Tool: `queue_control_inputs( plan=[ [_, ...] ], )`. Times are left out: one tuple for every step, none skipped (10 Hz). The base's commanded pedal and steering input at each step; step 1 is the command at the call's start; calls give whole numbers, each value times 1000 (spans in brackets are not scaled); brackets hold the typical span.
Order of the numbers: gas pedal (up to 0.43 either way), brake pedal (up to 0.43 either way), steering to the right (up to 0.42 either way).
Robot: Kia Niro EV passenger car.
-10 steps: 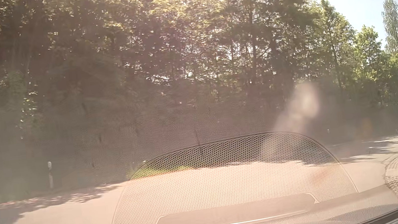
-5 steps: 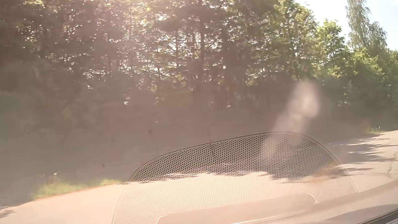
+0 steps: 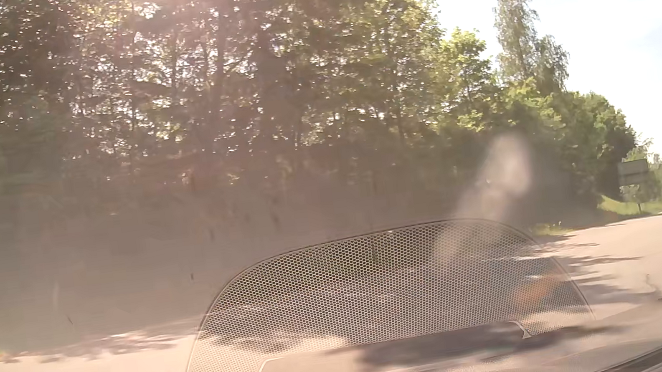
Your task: Follow the waypoints while adhering to traffic rules and regulations
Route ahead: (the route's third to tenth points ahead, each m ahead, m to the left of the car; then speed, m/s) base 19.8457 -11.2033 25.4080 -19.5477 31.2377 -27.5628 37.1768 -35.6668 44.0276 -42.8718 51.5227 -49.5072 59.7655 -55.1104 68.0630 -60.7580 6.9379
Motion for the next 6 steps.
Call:
queue_control_inputs(
  plan=[
    [67, 0, 284],
    [87, 0, 284],
    [98, 0, 284],
    [98, 0, 284],
    [110, 0, 283],
    [118, 0, 283]
  ],
)
